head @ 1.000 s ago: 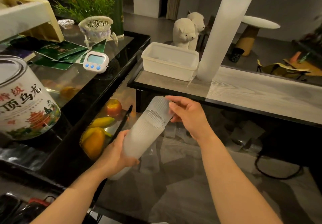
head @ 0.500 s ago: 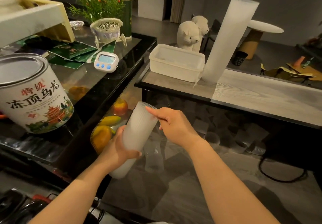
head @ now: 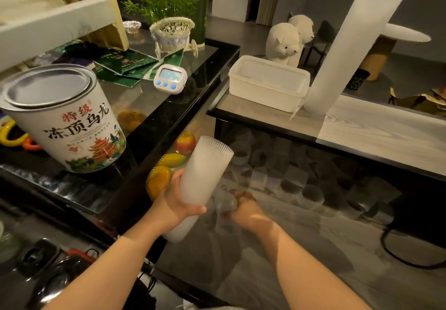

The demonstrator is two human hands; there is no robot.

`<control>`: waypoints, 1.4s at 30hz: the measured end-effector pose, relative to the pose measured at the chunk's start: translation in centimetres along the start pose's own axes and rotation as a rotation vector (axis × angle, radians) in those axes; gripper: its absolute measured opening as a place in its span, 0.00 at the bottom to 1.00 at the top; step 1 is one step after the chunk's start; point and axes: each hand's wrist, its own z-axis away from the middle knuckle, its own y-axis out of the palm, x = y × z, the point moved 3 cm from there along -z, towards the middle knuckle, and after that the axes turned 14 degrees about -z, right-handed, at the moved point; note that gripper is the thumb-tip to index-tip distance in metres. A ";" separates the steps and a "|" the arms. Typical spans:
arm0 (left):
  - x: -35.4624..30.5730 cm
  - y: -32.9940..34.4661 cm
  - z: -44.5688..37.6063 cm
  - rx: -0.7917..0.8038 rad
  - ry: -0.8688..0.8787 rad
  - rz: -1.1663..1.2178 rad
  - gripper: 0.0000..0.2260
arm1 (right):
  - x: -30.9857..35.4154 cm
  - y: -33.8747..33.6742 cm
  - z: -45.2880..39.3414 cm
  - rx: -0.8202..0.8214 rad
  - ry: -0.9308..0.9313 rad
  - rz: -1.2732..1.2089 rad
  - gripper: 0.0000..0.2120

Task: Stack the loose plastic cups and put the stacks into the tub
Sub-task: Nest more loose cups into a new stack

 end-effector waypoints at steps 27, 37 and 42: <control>-0.2 0.8 -0.1 0.156 0.027 -0.123 0.45 | -3.2 -8.6 3.3 -0.604 -0.118 -0.596 0.10; -1.6 1.0 -0.5 0.183 0.091 -0.137 0.45 | 6.7 -14.6 4.8 -0.283 -0.231 -0.974 0.14; -1.4 0.8 -0.7 0.190 0.082 -0.146 0.47 | 7.4 -15.0 3.8 -0.224 -0.221 -0.924 0.14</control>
